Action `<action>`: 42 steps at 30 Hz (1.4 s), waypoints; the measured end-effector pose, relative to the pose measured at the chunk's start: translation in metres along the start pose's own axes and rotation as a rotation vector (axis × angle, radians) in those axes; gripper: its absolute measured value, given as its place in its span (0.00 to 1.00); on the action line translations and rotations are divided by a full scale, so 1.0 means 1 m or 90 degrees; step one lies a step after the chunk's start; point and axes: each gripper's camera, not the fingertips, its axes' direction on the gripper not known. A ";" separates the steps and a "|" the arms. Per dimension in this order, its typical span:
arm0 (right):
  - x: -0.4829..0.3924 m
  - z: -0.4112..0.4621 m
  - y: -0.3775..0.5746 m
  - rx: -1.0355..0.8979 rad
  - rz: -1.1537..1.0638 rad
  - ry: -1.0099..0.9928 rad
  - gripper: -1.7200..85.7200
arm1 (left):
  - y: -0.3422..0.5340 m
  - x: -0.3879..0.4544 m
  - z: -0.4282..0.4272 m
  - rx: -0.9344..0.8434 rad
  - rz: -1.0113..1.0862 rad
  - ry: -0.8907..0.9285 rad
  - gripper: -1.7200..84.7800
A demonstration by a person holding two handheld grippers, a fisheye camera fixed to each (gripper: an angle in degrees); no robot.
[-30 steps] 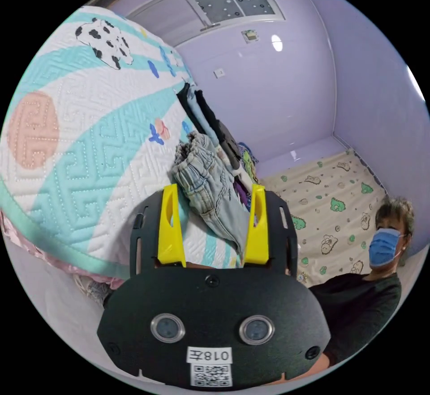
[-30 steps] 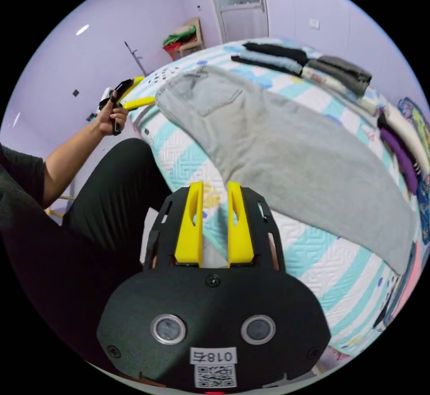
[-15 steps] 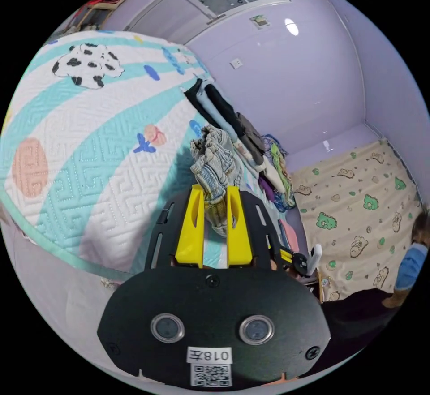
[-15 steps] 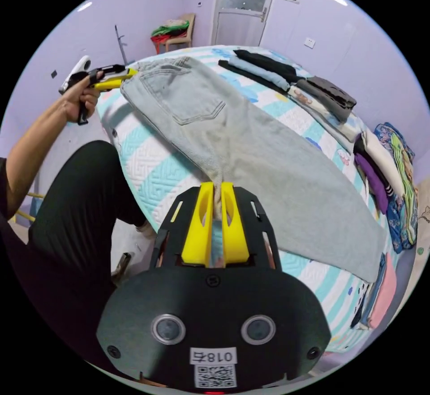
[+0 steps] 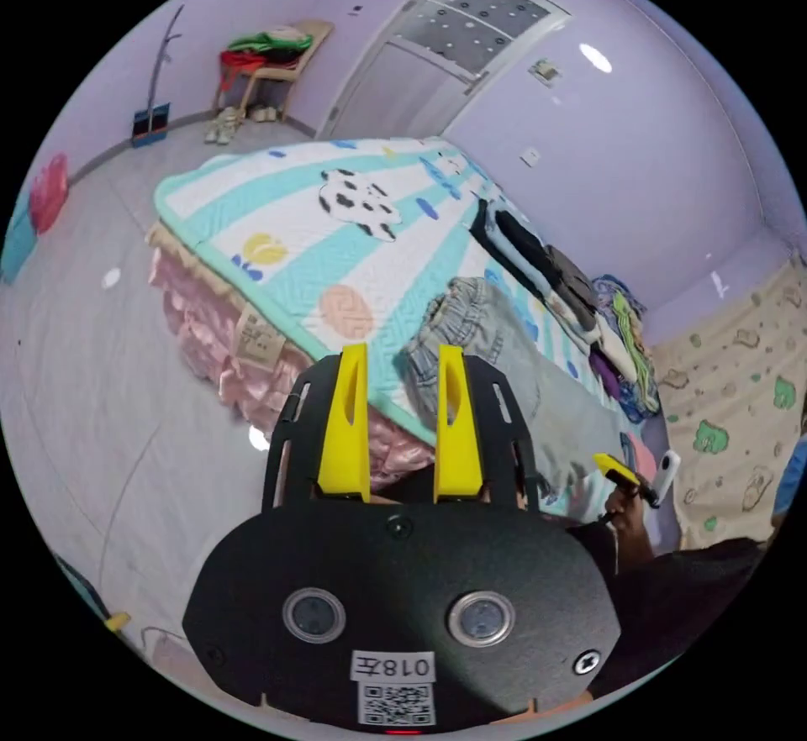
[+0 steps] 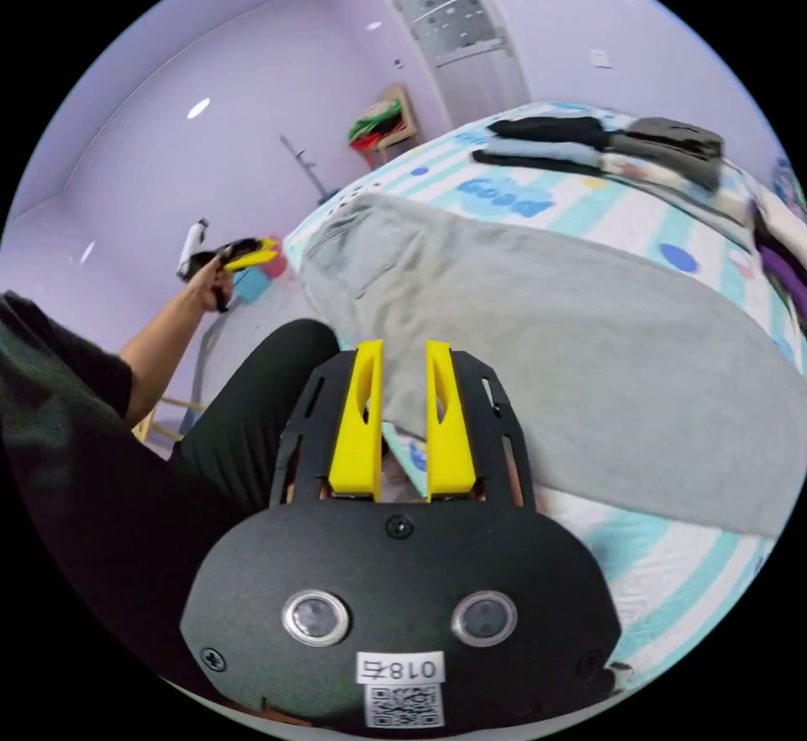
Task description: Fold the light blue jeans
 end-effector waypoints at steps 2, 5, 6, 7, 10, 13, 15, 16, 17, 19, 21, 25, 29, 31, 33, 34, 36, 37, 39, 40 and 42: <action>0.041 -0.030 0.007 0.047 0.066 0.058 0.11 | -0.030 0.068 0.018 -0.016 0.126 0.066 0.15; 0.117 -0.090 0.037 0.157 0.231 0.154 0.12 | -0.059 0.176 0.067 -0.060 0.291 0.153 0.14; 0.145 -0.115 0.056 0.201 0.297 0.191 0.12 | -0.063 0.197 0.079 -0.071 0.317 0.170 0.14; 0.158 -0.127 0.067 0.224 0.331 0.207 0.12 | -0.070 0.235 0.105 -0.098 0.358 0.207 0.14; 0.221 -0.173 0.129 0.324 0.482 0.224 0.12 | -0.082 0.306 0.178 -0.169 0.403 0.272 0.12; 0.283 -0.195 0.185 0.389 0.612 0.182 0.14 | -0.092 0.345 0.253 -0.251 0.378 0.290 0.11; 0.323 -0.197 0.211 0.422 0.665 0.124 0.14 | -0.098 0.356 0.290 -0.283 0.346 0.270 0.11; 0.332 -0.197 0.214 0.429 0.670 0.110 0.14 | -0.102 0.361 0.308 -0.286 0.321 0.246 0.11; 0.348 -0.195 0.217 0.433 0.680 0.089 0.14 | -0.107 0.364 0.320 -0.281 0.297 0.222 0.11; 0.367 -0.192 0.217 0.440 0.682 0.066 0.13 | -0.118 0.366 0.333 -0.273 0.259 0.197 0.10; 0.388 -0.190 0.211 0.442 0.691 0.043 0.13 | -0.128 0.368 0.341 -0.279 0.226 0.193 0.09; 0.411 -0.186 0.195 0.407 0.696 0.035 0.14 | -0.156 0.386 0.327 -0.219 0.210 0.183 0.10; 0.431 -0.179 0.184 0.393 0.712 0.013 0.11 | -0.176 0.403 0.307 -0.169 0.191 0.213 0.11; 0.432 -0.179 0.180 0.387 0.703 0.025 0.07 | -0.174 0.431 0.296 -0.166 0.259 0.233 0.11; 0.423 -0.181 0.172 0.399 0.664 0.066 0.05 | -0.166 0.467 0.284 -0.162 0.367 0.219 0.11; 0.421 -0.182 0.170 0.403 0.655 0.077 0.04 | -0.157 0.493 0.279 -0.167 0.449 0.179 0.11; 0.418 -0.179 0.170 0.418 0.648 0.092 0.03 | -0.143 0.527 0.278 -0.175 0.570 0.122 0.12; 0.419 -0.177 0.172 0.420 0.652 0.089 0.03 | -0.135 0.547 0.280 -0.184 0.635 0.098 0.12; 0.427 -0.170 0.179 0.431 0.674 0.067 0.03 | -0.130 0.570 0.287 -0.207 0.703 0.073 0.13; 0.429 -0.169 0.180 0.432 0.677 0.063 0.03 | -0.130 0.581 0.293 -0.217 0.731 0.063 0.13; 0.436 -0.164 0.181 0.427 0.685 0.056 0.03 | -0.134 0.594 0.303 -0.237 0.748 0.050 0.14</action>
